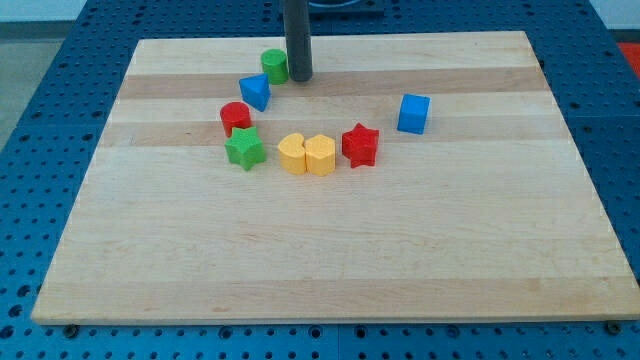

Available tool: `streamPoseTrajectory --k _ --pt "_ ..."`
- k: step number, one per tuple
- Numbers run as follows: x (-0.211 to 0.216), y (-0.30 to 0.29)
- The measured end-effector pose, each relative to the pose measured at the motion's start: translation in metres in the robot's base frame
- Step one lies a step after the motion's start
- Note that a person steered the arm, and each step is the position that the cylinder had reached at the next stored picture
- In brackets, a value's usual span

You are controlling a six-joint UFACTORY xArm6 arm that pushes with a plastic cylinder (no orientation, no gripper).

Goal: Slightly touch right to the blue triangle

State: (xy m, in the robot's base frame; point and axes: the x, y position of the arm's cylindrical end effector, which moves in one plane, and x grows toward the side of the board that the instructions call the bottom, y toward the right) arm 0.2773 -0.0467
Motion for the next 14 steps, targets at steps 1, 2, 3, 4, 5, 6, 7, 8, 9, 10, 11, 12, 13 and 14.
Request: streamPoseTrajectory --k 1,2,3,4,5,6,7,8,9,10,11,12,13,14 --pt "0.0 -0.011" --pt "0.0 -0.025" --pt "0.003 -0.02" --pt "0.011 0.009" --pt "0.039 -0.005" --pt "0.055 -0.027" --pt "0.055 -0.031" --pt "0.055 -0.036" --pt "0.055 -0.037" --pt "0.055 -0.037" --pt "0.055 -0.036" --pt "0.055 -0.036" --pt "0.055 -0.034" --pt "0.065 -0.008"
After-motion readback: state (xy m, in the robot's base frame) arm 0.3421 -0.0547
